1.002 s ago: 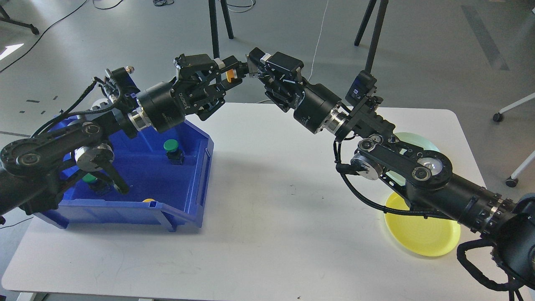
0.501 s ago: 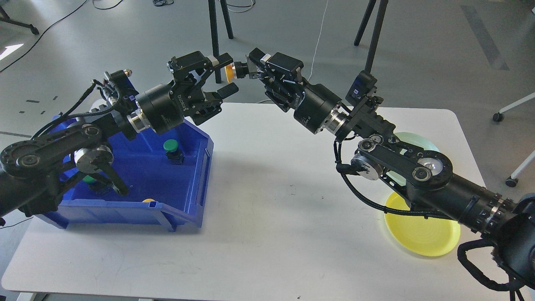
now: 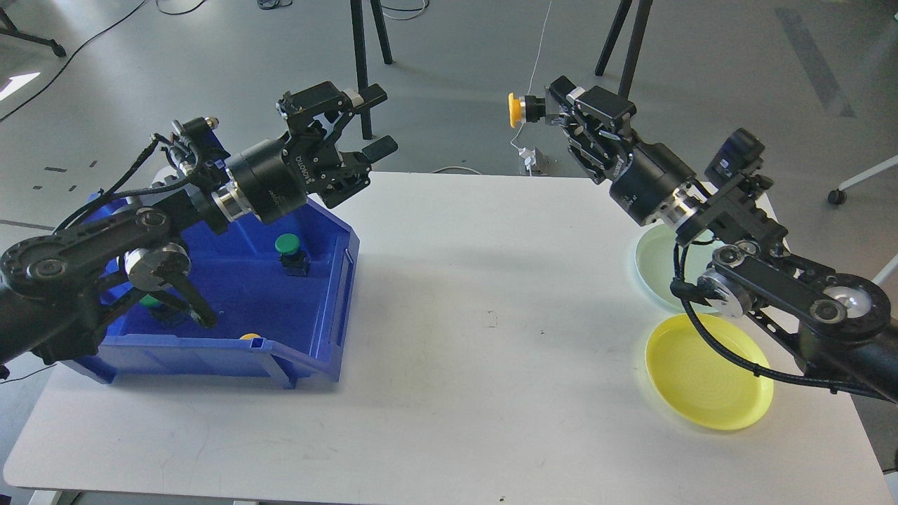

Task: Pass button and place on color plate
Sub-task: 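Carry the button with the right gripper and place it on the yellow plate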

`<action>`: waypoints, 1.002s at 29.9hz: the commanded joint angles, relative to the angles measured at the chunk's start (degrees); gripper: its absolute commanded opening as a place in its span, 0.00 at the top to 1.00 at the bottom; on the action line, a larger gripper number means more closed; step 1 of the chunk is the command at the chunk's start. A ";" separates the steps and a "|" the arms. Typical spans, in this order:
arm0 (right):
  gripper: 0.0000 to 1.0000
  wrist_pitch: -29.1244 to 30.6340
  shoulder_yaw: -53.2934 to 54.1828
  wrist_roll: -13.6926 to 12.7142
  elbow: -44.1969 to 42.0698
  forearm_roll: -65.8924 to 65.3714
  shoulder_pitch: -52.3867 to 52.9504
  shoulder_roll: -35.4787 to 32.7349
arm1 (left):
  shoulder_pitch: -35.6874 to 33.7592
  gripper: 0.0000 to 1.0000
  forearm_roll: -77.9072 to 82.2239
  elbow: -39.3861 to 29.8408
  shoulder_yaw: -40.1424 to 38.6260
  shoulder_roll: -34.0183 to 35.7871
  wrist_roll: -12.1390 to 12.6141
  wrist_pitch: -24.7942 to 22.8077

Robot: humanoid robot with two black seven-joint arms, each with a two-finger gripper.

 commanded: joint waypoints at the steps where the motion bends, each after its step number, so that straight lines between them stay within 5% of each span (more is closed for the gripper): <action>1: 0.86 -8.31 1.51 -0.02 11.43 0.00 -9.33 -11.99 | 0.01 0.24 -0.04 -0.06 0.01 0.00 0.01 0.01; 5: 0.86 -17.01 2.92 -0.02 22.51 0.09 -23.65 -21.67 | 0.01 0.24 -0.38 0.03 0.01 0.00 0.01 0.01; 10: 0.87 -23.94 3.10 -0.02 24.73 1.14 -34.83 -23.45 | 0.10 0.23 -0.39 0.91 0.01 -0.17 0.01 0.01; 20: 0.88 -23.94 3.54 -0.02 24.38 27.48 -38.63 -23.09 | 0.19 0.22 -0.39 1.08 0.01 -0.43 0.01 0.01; 30: 0.85 -23.94 2.57 -0.02 23.23 30.85 -44.52 -22.83 | 0.19 0.21 -0.47 1.79 0.01 -0.43 0.01 0.01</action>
